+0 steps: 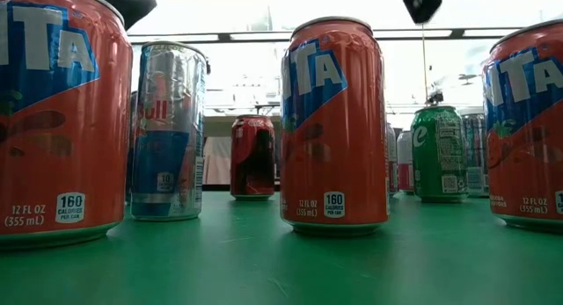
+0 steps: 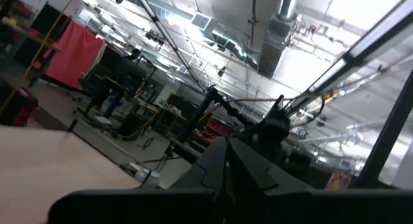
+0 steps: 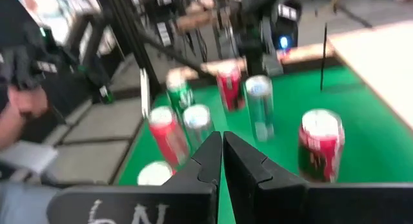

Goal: Place canned beverage on shelf
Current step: Put the green can on the shelf

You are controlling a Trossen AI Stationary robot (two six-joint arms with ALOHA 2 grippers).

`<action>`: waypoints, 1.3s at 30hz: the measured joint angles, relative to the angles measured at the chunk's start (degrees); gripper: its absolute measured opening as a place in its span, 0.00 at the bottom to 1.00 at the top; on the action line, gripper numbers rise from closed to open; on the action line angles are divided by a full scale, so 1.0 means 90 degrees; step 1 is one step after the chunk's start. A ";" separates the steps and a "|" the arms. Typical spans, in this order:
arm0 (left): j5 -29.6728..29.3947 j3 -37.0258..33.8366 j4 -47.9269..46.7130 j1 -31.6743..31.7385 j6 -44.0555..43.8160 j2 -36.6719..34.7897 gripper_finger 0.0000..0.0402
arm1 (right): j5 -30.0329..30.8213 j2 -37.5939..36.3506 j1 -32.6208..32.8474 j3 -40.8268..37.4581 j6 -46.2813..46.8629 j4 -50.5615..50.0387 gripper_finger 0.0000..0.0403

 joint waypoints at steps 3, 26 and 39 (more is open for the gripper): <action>0.0194 0.0323 -0.0037 0.0000 0.0749 0.0355 0.01 | -0.0011 0.0257 -0.0064 0.0236 0.0000 -0.0172 0.02; 0.0337 0.2739 -0.4829 0.0000 0.3094 0.1826 0.01 | -0.0012 0.2485 -0.0296 0.2168 -0.0178 -0.0528 0.02; 0.0314 0.2714 -0.4837 0.0000 0.3381 0.1837 0.01 | -0.0019 0.3927 -0.0296 0.3692 -0.0166 -0.2470 0.02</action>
